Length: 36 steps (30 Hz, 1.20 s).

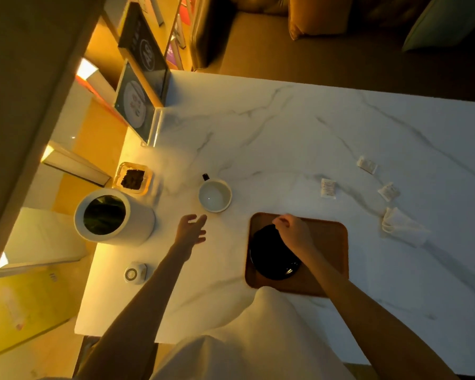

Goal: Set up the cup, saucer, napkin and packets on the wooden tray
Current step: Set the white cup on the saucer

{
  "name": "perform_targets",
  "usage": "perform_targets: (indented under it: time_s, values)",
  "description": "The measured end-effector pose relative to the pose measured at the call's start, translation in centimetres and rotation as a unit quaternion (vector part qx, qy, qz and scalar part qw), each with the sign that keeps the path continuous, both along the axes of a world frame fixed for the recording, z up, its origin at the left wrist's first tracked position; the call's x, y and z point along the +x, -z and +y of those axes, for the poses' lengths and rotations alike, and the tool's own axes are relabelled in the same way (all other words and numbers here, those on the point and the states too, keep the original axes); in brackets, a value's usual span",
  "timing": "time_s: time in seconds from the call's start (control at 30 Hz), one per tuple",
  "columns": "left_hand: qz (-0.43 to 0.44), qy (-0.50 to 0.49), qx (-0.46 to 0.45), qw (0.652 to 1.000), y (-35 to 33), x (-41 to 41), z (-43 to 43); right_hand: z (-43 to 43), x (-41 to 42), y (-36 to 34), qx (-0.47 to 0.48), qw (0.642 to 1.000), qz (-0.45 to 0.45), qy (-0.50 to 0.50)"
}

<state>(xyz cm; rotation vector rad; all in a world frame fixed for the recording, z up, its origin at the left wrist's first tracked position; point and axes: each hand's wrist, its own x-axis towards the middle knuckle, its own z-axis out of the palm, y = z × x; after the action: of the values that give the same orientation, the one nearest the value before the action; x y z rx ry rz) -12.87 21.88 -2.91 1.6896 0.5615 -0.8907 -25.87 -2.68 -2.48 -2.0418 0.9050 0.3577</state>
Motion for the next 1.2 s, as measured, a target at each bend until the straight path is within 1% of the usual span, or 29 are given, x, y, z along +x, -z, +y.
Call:
perform_targets:
  time_s: [0.13, 0.27, 0.3, 0.4, 0.47, 0.57, 0.63, 0.7, 0.73, 0.83, 0.97, 1.13, 1.2]
  values:
    - [-0.015, -0.012, -0.009, 1.000, 0.0, 2.6, 0.1, 3.0, 6.1, -0.2, 0.016, 0.999, -0.012, -0.043]
    - [-0.005, -0.001, -0.019, 1.000, 0.3, 4.1, -1.0, 4.8, 11.1, 1.0, 0.023, 0.998, 0.022, -0.053]
    - [0.003, 0.004, -0.027, 1.000, 0.5, 4.3, -1.3, 5.0, 12.1, 1.3, 0.050, 0.997, 0.031, -0.041]
    - [0.018, 0.019, -0.059, 0.998, 0.9, 4.6, -2.2, 5.2, 14.0, 2.2, 0.184, 0.983, 0.027, -0.004]
    - [0.025, 0.001, -0.079, 0.997, 1.4, 4.7, -2.6, 5.3, 14.6, 2.6, 0.221, 0.975, 0.022, -0.024]
    - [0.038, -0.033, -0.096, 0.994, 1.9, 4.6, -2.8, 5.7, 14.6, 3.2, 0.242, 0.970, -0.008, -0.035]
    - [0.044, -0.042, -0.108, 0.992, 2.2, 4.4, -2.8, 5.7, 14.0, 3.9, 0.280, 0.960, -0.016, 0.017]
    - [0.042, -0.044, -0.121, 0.991, 2.0, 4.3, -2.9, 5.7, 13.6, 4.4, 0.350, 0.934, 0.002, 0.073]
    - [0.041, -0.042, -0.124, 0.990, 1.8, 4.4, -3.0, 5.6, 13.4, 4.5, 0.371, 0.925, 0.007, 0.083]
    - [0.047, -0.043, -0.129, 0.990, 1.0, 4.8, -3.4, 5.7, 13.5, 4.1, 0.388, 0.917, -0.011, 0.094]
    - [0.047, -0.011, -0.122, 0.991, -0.5, 4.9, -3.6, 6.0, 12.8, 2.3, 0.385, 0.914, -0.032, 0.127]
    - [0.020, 0.037, -0.141, 0.989, -2.4, 2.5, -2.8, 5.0, 8.5, -0.2, 0.460, 0.873, -0.040, 0.158]
    - [0.028, 0.066, -0.153, 0.986, -2.9, 0.9, -2.5, 4.4, 5.8, -1.1, 0.482, 0.860, -0.044, 0.165]
